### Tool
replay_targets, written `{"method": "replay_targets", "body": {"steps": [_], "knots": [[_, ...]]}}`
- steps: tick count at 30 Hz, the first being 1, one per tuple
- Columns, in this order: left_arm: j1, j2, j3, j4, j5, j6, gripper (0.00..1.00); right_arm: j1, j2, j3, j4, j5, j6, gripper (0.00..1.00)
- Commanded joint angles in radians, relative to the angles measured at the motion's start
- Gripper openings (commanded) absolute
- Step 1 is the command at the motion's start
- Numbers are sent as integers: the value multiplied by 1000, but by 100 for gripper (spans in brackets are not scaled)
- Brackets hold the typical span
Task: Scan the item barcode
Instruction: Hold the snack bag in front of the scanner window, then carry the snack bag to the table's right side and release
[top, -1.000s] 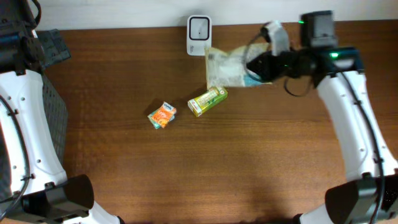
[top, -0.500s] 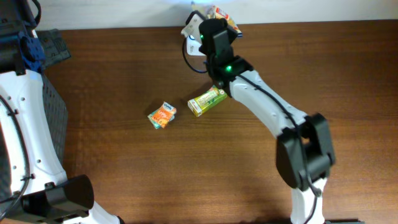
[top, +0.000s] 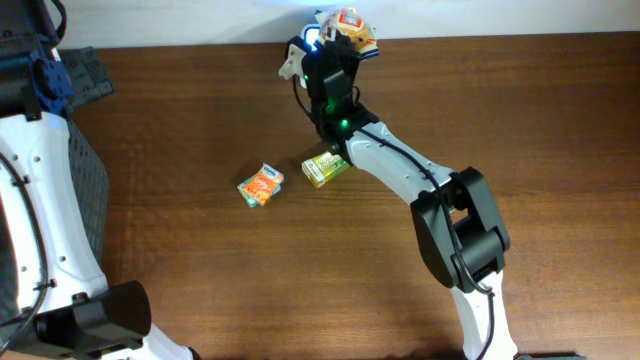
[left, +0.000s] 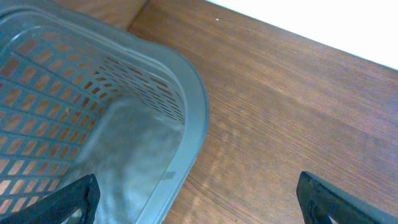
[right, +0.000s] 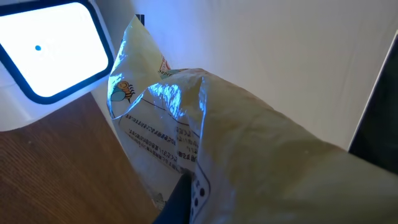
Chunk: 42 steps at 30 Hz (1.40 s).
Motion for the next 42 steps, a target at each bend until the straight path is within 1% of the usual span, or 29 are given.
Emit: {"method": "replay_targets", "body": {"steps": [1,4,7,9,12,16,17,18,20,21,23,25,26,28,29,30,32,33,34,37,39,42], "knots": [[5,2,0,1,0,-9,99,19,-2,22,11,-15,-42,4],[5,2,0,1,0,-9,99,17,2,22,11,-18,-42,4],[5,2,0,1,0,-10,99,18,21,22,11,-18,-93,4],[5,2,0,1,0,-9,99,20,22,22,14,-17,-93,4],[5,2,0,0,0,-9,99,27,15,22,129,13,-93,4],[5,2,0,1,0,-9,99,35,-43,22,146,58,-85,4],[5,2,0,0,0,-9,99,38,-74,22,145,90,-46,4],[5,2,0,0,0,-9,99,37,-130,22,123,133,37,4],[5,2,0,0,0,-10,99,37,-202,22,24,145,117,4],[5,2,0,0,0,-9,99,37,-250,22,-68,143,187,4],[5,2,0,1,0,-9,99,32,-378,22,-327,93,432,4],[5,2,0,0,0,-9,99,6,-494,22,-583,-62,663,4],[5,2,0,1,0,-9,99,-31,-566,22,-716,-190,806,4],[5,2,0,1,0,-9,99,-121,-668,22,-893,-405,1016,4],[5,2,0,1,0,-10,99,-174,-705,22,-960,-490,1127,4],[5,2,0,1,0,-9,99,-257,-745,22,-1043,-585,1275,4],[5,2,0,0,0,-9,99,-425,-780,22,-1188,-674,1439,4],[5,2,0,0,0,-10,99,-553,-777,22,-1275,-746,1472,4],[5,2,0,0,0,-9,99,-626,-765,22,-1316,-793,1484,4],[5,2,0,0,0,-9,99,-834,-706,-25,-1362,-926,1487,4],[5,2,0,0,0,-10,99,-933,-649,-90,-1326,-996,1486,4],[5,2,0,0,0,-9,99,-999,-581,-223,-1132,-1096,1487,4]]}}
